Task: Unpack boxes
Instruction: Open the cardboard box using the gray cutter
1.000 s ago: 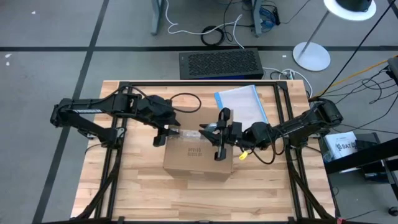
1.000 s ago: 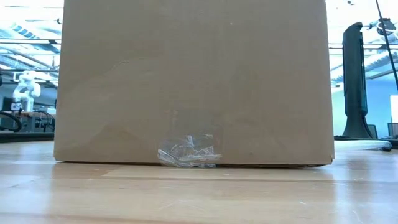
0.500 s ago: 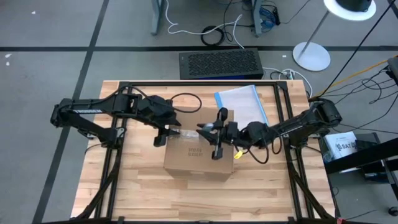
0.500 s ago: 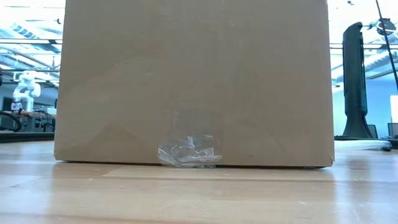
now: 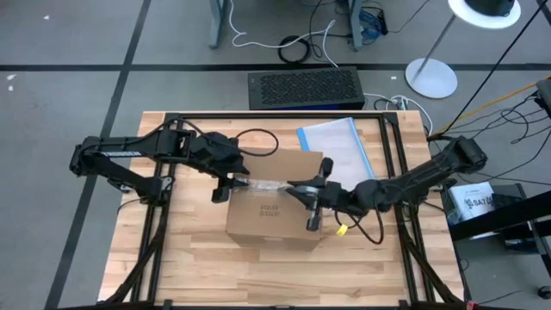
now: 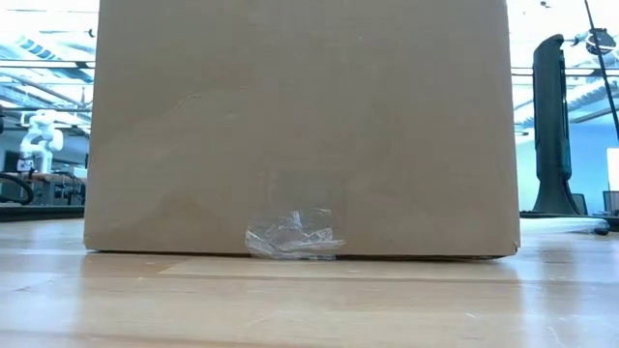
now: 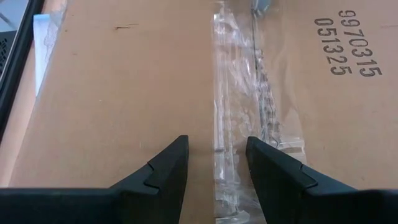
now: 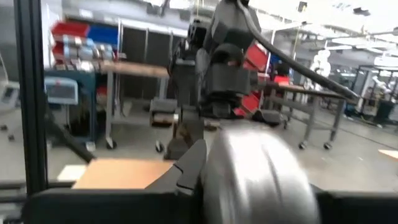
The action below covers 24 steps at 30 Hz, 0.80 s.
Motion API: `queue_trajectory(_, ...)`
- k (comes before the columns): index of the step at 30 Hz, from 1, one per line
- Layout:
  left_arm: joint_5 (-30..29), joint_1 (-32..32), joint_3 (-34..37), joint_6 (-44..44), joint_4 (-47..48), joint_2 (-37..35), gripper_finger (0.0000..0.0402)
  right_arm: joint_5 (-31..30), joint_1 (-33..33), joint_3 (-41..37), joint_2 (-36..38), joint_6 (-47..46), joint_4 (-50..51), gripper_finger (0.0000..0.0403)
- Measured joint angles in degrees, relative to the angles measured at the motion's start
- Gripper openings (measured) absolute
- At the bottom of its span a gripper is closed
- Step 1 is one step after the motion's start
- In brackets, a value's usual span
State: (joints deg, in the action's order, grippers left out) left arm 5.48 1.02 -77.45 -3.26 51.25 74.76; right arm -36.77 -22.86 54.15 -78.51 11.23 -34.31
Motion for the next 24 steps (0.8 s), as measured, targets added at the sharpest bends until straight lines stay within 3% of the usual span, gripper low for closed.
queue_trajectory(9, 0.1, 0.0, -0.1, 0.0, -2.4, 0.0, 0.0170, -6.6, -3.4, 0.0, 6.9, -3.1, 14.4, 0.0065)
queue_trajectory(24, 0.0, 0.0, -0.1, 0.3, -2.6, 0.0, 0.0170, -6.7, -4.8, 0.0, 13.6, -6.9, 26.5, 0.0065)
